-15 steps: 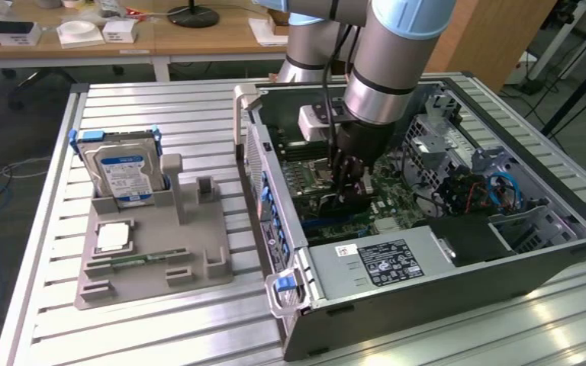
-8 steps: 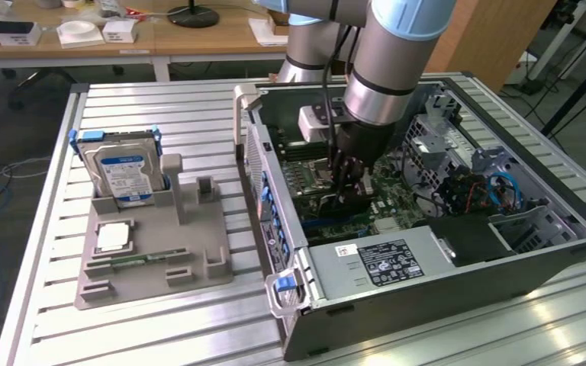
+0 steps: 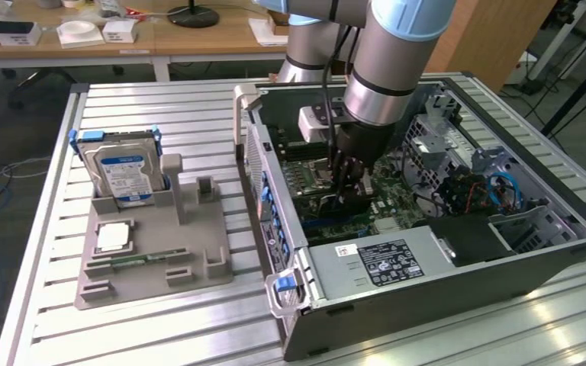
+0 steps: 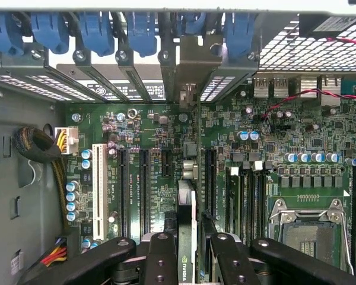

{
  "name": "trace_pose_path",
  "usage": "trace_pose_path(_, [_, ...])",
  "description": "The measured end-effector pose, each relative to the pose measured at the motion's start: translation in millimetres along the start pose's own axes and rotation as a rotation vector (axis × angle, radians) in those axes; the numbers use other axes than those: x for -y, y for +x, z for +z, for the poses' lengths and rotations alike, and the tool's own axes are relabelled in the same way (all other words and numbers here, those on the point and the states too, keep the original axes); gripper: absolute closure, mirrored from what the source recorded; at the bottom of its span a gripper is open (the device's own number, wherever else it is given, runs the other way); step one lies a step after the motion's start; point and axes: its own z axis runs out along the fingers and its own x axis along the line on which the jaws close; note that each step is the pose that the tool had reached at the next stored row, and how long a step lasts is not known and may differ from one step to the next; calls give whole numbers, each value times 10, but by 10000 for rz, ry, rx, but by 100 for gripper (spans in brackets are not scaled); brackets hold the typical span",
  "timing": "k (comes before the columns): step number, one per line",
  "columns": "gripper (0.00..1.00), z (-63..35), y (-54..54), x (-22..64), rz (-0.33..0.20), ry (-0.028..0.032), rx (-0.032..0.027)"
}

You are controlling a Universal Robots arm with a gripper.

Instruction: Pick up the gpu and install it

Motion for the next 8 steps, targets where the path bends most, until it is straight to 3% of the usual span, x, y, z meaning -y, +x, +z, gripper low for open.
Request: trace_pose_path(8, [74,16,0,1,-1,1,0])
